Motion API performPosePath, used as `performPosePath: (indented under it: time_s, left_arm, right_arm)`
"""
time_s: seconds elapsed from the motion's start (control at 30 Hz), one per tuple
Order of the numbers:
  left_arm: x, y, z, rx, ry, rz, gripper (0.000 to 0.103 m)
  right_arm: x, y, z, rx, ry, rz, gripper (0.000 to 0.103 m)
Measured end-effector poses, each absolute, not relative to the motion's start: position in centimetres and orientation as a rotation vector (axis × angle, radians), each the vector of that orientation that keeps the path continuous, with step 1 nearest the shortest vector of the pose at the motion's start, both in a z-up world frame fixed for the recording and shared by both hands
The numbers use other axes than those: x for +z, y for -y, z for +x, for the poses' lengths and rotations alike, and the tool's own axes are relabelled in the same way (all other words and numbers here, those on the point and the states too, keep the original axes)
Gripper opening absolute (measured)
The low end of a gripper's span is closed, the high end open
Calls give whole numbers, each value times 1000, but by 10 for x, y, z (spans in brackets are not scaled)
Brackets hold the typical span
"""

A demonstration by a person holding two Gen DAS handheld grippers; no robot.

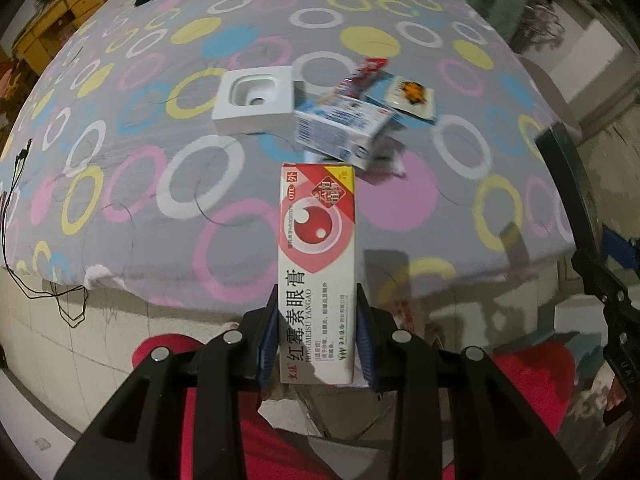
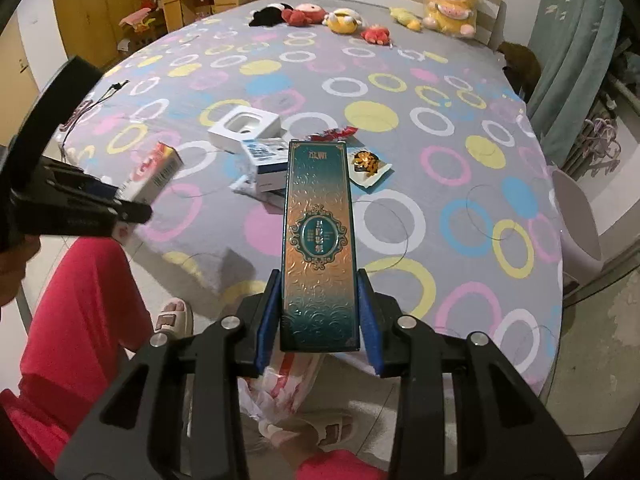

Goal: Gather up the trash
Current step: 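Lift both held boxes off the bed and carry them down toward the trash bag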

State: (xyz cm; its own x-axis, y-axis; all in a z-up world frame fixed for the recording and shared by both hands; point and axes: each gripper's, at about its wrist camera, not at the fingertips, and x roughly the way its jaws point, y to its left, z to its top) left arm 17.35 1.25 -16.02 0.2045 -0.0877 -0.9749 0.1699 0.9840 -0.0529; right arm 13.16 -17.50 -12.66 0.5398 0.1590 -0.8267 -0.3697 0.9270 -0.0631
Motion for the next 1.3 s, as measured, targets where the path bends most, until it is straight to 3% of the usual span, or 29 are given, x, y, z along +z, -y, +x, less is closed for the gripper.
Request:
performPosePath:
  time_s: [0.63, 1.3]
  left_arm:
    - [-167, 16, 71, -317, -1331, 167, 33]
    - [-250, 30, 54, -339, -1407, 240, 33]
  right_arm:
    - [-129, 149, 25, 318, -948, -249, 36]
    - [-212, 133, 15, 272, -1063, -193, 36]
